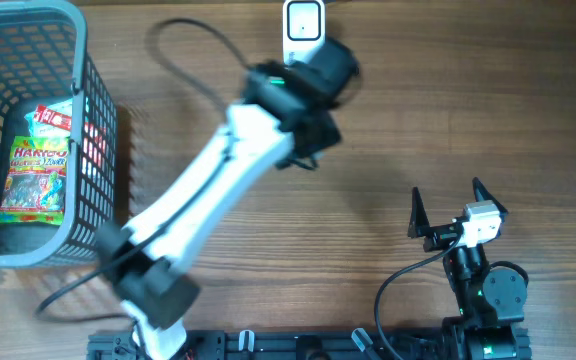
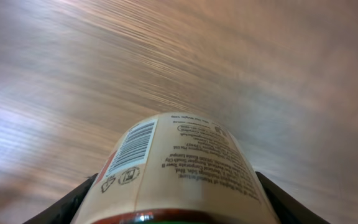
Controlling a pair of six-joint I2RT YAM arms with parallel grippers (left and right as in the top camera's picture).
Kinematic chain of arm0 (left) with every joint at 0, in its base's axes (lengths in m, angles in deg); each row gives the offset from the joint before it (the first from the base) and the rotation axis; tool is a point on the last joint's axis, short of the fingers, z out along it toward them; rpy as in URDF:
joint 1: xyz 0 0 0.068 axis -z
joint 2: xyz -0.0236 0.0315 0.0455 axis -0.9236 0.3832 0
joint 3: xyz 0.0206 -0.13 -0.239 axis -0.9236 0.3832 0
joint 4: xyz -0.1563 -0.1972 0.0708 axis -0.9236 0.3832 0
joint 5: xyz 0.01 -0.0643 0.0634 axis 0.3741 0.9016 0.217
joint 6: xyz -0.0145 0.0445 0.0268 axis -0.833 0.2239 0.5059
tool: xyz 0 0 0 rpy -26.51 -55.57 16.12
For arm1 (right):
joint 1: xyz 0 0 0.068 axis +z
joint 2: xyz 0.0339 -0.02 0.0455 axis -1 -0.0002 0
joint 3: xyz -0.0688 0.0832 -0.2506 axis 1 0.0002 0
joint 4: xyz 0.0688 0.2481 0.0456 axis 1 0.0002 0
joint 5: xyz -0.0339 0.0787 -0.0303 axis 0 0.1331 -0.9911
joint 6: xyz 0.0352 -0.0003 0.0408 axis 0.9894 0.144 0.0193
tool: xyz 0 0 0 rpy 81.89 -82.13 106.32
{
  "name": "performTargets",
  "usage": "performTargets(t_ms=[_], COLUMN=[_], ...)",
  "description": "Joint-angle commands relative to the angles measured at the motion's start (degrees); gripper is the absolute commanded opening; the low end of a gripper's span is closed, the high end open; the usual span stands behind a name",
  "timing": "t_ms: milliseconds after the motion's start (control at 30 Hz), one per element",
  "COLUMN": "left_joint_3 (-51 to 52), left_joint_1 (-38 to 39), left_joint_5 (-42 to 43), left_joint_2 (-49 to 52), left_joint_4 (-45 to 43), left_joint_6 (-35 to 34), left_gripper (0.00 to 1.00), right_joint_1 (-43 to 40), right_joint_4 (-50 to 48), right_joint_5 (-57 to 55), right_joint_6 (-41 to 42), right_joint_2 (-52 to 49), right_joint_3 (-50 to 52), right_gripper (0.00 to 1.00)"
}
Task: Scan the item barcode
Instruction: 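Carry the jar with the left gripper to the white scanner, then set the jar on the table center and open the left gripper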
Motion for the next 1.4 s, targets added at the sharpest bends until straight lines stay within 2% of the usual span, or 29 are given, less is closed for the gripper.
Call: performTargets(t_ms=[0, 67, 233, 367, 567, 633, 867, 1000, 1033, 1067, 1233, 1367], left_joint_3=[0.3, 0.3, 0.3, 0.3, 0.4, 0.4, 0.4, 0.4, 0.4, 0.4, 0.4, 0.4], left_joint_1=[3.6, 4.3, 3.9, 3.2, -0.1, -1.0, -1.6, -1.7, -1.7, -1.7, -1.9, -1.6], left_joint_5=[-1.7, -1.7, -1.7, 1.2, 10.2, 10.3, 10.1, 7.2, 2.8, -1.4, -24.3, -27.9], left_joint_2=[7.0, 10.5, 14.3, 15.2, 18.2, 19.9, 24.8, 24.9, 24.9, 24.9, 24.9, 24.3], left_joint_4=[-3.2, -5.1, -10.5, -11.0, -11.4, -11.4, -11.5, -12.7, -13.1, -13.3, -14.9, -14.4], left_joint_6=[15.8, 26.6, 46.8, 62.9, 77.5, 83.4, 107.3, 114.6, 115.5, 115.6, 115.6, 115.3], left_gripper=[0.65, 0.64, 0.64, 0.65, 0.67, 0.7, 0.7, 0.72, 0.91, 1.0, 1.0, 1.0], right_joint_1=[0.2, 0.2, 0.2, 0.2, 0.2, 0.2, 0.2, 0.2, 0.2, 0.2, 0.2, 0.2], right_joint_4=[-0.1, -0.1, -0.1, -0.1, -0.1, -0.1, -0.1, -0.1, -0.1, -0.1, -0.1, -0.1], right_joint_5=[-0.8, -0.8, -0.8, -0.8, -0.8, -0.8, -0.8, -0.8, -0.8, -0.8, -0.8, -0.8], right_joint_6=[-1.0, -1.0, -1.0, -1.0, -1.0, -1.0, -1.0, -1.0, -1.0, -1.0, -1.0, -1.0], right_joint_2=[0.1, 0.1, 0.1, 0.1, 0.1, 0.1, 0.1, 0.1, 0.1, 0.1, 0.1, 0.1], right_joint_3=[0.1, 0.1, 0.1, 0.1, 0.1, 0.1, 0.1, 0.1, 0.1, 0.1, 0.1, 0.1], right_gripper=[1.0, 1.0, 1.0, 1.0, 1.0, 1.0, 1.0, 1.0, 1.0, 1.0, 1.0, 1.0])
